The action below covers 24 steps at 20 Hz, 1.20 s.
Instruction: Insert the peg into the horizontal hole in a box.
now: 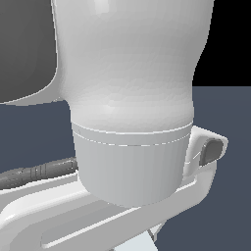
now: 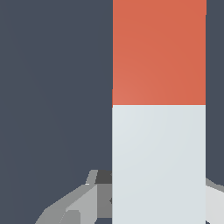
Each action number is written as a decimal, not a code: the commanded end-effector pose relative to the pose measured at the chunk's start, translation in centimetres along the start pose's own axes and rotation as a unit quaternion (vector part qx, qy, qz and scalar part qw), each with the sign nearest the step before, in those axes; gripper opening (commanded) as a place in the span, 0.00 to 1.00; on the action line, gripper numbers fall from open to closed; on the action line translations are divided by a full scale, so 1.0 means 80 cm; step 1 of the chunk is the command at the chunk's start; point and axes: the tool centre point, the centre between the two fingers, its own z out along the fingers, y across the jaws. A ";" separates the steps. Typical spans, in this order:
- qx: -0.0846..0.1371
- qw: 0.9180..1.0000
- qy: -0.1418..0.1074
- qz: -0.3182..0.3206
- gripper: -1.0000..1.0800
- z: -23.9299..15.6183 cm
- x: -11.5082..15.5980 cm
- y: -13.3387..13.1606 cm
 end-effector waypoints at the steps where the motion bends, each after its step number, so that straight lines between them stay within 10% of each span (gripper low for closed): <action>1: 0.000 1.000 0.000 0.000 0.00 0.000 -0.001 0.000; 24: 0.000 1.000 0.000 0.030 0.00 -0.037 0.063 0.046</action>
